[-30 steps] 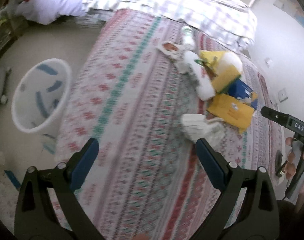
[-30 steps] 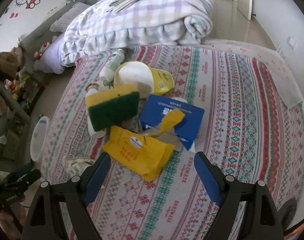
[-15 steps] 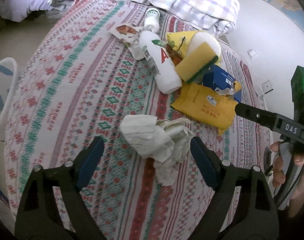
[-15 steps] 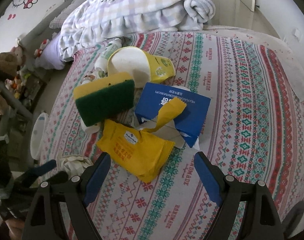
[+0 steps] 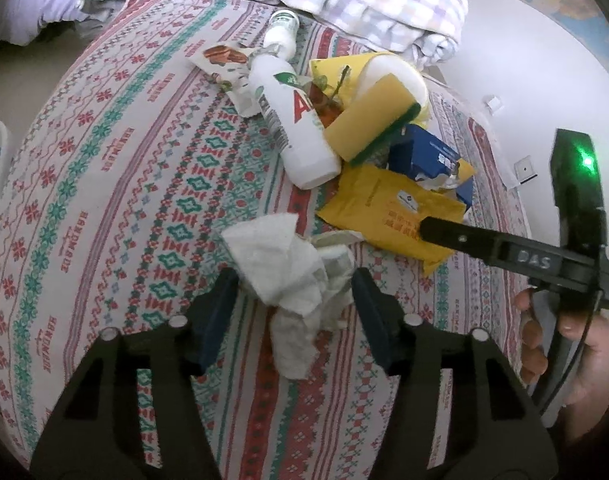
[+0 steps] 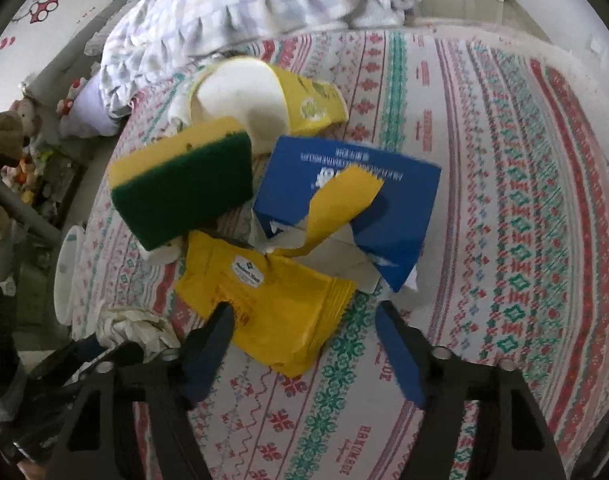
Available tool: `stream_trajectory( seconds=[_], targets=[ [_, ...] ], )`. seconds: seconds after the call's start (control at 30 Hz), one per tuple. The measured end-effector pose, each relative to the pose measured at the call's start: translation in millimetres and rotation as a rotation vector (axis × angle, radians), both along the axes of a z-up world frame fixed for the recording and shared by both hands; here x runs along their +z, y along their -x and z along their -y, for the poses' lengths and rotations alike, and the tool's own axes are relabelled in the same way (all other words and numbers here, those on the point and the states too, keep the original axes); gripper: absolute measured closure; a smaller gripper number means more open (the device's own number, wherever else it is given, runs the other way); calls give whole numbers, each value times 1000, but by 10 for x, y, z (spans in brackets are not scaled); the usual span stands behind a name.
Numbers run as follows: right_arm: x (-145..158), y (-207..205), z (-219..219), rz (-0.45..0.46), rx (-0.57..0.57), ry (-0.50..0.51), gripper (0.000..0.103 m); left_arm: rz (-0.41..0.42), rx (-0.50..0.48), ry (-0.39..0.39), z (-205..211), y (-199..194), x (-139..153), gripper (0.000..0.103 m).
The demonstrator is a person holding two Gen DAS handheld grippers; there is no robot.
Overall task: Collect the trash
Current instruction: 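Grasp the crumpled white tissue with the left tool while the right tool grasps the yellow wrapper, then carry the tissue and yellow wrapper to the wastebasket and release both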
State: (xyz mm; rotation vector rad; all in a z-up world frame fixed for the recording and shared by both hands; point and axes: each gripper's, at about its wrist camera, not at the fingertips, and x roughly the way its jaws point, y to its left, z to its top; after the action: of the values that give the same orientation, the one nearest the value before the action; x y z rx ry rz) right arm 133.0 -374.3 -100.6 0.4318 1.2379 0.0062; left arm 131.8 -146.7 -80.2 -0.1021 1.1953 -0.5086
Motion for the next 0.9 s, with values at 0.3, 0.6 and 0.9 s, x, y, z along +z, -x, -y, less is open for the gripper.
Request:
stream_trajectory(
  seconds=[0.3,0.6,0.9],
  targets=[
    [121,6,-93,37,55,8,85,37,-7,13,-114,29,143,54],
    [436,211,-83,114,81,0,91,77,14,22,-307,68,310,54],
    [630,448,-71,144,76,-56,91,106,72,27,-594,91,423,54]
  ],
)
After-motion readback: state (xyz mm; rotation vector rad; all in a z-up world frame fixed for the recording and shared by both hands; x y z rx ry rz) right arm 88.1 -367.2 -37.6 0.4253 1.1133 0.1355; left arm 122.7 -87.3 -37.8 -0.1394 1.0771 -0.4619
